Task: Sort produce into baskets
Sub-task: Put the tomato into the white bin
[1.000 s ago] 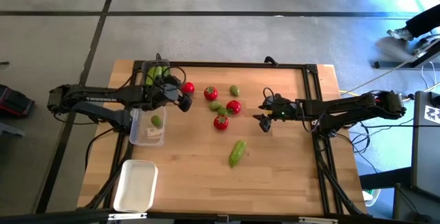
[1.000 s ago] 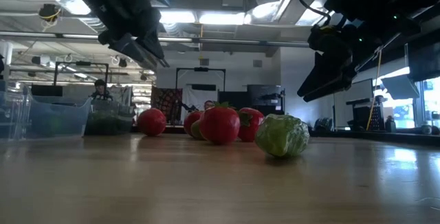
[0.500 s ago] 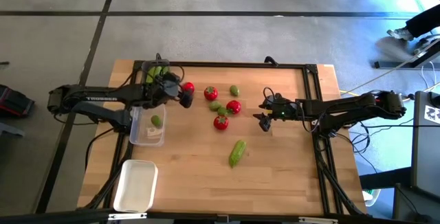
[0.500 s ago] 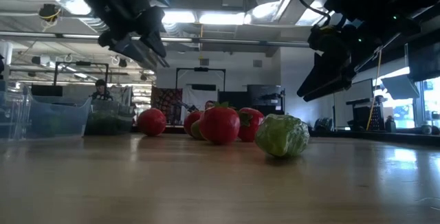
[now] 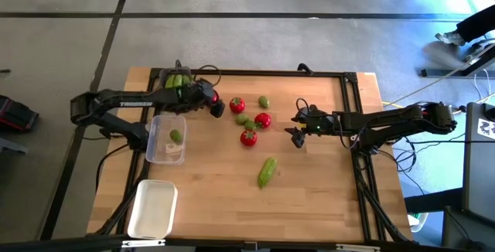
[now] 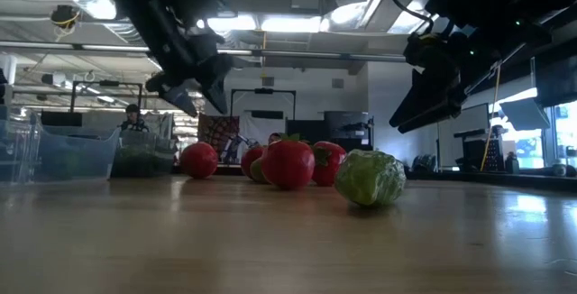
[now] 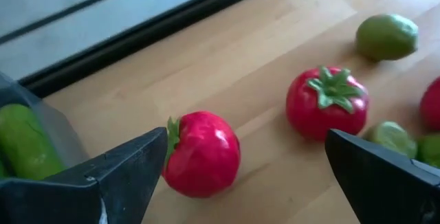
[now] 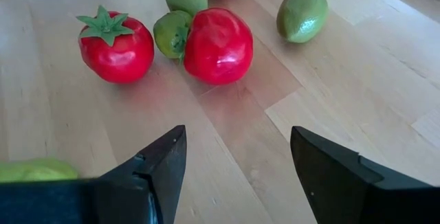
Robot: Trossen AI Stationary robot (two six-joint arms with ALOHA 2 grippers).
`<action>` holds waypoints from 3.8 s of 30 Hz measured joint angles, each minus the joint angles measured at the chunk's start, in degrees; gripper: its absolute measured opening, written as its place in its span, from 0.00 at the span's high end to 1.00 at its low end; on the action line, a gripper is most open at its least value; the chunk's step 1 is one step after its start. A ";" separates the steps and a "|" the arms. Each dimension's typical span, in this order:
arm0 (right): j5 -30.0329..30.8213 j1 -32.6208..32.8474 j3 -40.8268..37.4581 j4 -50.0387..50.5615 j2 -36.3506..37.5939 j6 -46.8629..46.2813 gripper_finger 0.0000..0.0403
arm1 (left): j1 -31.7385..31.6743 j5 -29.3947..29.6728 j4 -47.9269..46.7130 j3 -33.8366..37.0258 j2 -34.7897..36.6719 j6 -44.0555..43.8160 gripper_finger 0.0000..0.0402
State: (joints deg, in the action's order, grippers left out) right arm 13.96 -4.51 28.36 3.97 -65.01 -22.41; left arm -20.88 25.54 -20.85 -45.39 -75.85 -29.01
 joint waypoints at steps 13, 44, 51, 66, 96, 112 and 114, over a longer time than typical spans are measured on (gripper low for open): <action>0.00 0.00 0.00 0.04 0.00 0.22 0.40 | -7.42 -4.44 -2.95 -4.52 -8.93 2.40 0.03; 0.18 0.00 0.00 0.13 0.00 0.42 0.40 | -8.01 -6.27 -1.96 -4.54 -18.87 0.88 0.18; 0.20 0.00 0.00 0.15 0.00 0.74 0.40 | -6.48 -6.42 -2.25 -4.54 -18.06 2.16 0.31; 0.17 0.00 0.00 0.20 0.00 1.73 0.40 | 6.44 -6.45 -18.63 -12.41 -5.32 1.93 0.29; -0.02 0.07 0.00 0.39 0.00 1.73 0.40 | 41.30 -23.09 -32.79 -14.24 9.79 -21.27 0.29; 0.52 0.04 0.01 -1.14 0.02 2.90 0.40 | 57.71 -27.68 -37.69 -14.09 9.68 -47.84 0.29; 0.52 0.04 0.01 -1.11 0.02 3.19 0.40 | 59.26 -27.92 -37.98 -14.09 9.68 -49.97 0.29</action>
State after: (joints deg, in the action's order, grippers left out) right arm 14.48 -4.47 28.37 2.86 -64.99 -19.22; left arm 38.38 -2.38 -58.83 -59.48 -66.17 -78.99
